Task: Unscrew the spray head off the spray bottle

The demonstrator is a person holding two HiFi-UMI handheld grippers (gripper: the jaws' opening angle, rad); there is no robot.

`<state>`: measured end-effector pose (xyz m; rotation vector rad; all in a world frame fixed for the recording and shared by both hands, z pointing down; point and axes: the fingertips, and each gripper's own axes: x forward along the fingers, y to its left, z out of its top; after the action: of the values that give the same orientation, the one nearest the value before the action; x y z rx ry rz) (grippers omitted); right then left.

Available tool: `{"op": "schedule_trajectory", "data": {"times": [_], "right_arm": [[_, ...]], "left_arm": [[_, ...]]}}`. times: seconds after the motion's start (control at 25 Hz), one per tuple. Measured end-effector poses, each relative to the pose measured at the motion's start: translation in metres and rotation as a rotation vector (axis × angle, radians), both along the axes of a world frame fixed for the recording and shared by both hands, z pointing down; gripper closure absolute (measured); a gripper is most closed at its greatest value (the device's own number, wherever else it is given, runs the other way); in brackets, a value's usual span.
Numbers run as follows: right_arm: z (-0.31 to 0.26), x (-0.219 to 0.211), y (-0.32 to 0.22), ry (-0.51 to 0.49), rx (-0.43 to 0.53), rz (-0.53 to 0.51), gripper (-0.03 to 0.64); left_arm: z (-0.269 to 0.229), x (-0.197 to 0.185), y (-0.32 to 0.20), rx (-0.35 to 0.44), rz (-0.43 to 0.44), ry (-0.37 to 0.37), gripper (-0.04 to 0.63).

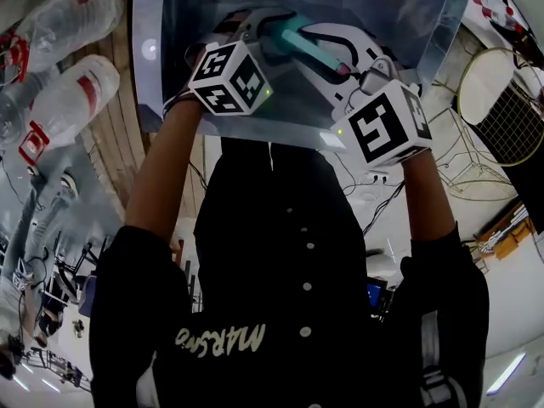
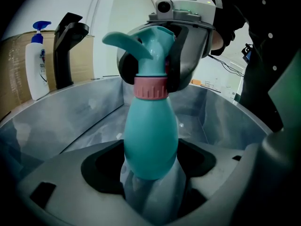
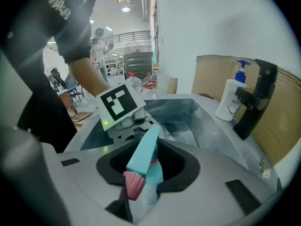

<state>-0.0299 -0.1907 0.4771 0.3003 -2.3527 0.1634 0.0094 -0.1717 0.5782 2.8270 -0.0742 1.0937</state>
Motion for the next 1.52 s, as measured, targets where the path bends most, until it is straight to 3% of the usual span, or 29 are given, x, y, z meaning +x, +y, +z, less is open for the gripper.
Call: {"op": "schedule_trajectory", "data": {"times": [0.08,0.28,0.4,0.52,0.68,0.76,0.88,1.0,1.24,1.4,1.52], "right_arm": [[-0.001,0.0,0.005,-0.011,0.014,-0.095,0.478],[-0.001,0.008,0.029,-0.016,0.084,-0.537,0.476],[-0.001,0.006,0.025,-0.018,0.063,-0.589,0.476],[-0.002,0.008,0.024,-0.029,0.047,-0.553,0.472],[-0.011,0.015,0.02,-0.046,0.066,-0.44,0.449],[-0.021,0.026,0.016,-0.058,0.06,-0.345,0.392],[-0.039,0.059,0.01,-0.036,0.068,-0.139,0.35],[-0.057,0.084,0.016,-0.002,0.098,0.116,0.354],[-0.058,0.055,0.045,-0.123,0.036,0.512,0.376],[-0.044,0.033,0.036,-0.181,-0.053,0.679,0.402],[-0.032,0.032,0.03,-0.167,-0.077,0.747,0.405]], "left_arm": [[0.0,0.0,0.001,0.012,0.018,-0.002,0.233],[0.0,0.008,0.011,0.035,0.107,0.007,0.233],[0.001,0.01,0.011,0.014,0.101,0.013,0.233],[0.0,0.01,0.01,0.012,0.098,0.011,0.233],[-0.002,0.013,0.011,-0.001,0.091,0.022,0.233],[-0.003,0.014,0.013,-0.002,0.084,0.023,0.232],[-0.004,0.015,0.014,-0.002,0.075,0.016,0.233],[-0.005,0.017,0.013,-0.003,0.063,0.014,0.233],[-0.003,0.017,0.012,-0.003,0.032,0.007,0.233],[-0.004,0.015,0.01,-0.002,0.007,0.008,0.232],[-0.004,0.017,0.011,0.002,0.005,0.005,0.232]]}}
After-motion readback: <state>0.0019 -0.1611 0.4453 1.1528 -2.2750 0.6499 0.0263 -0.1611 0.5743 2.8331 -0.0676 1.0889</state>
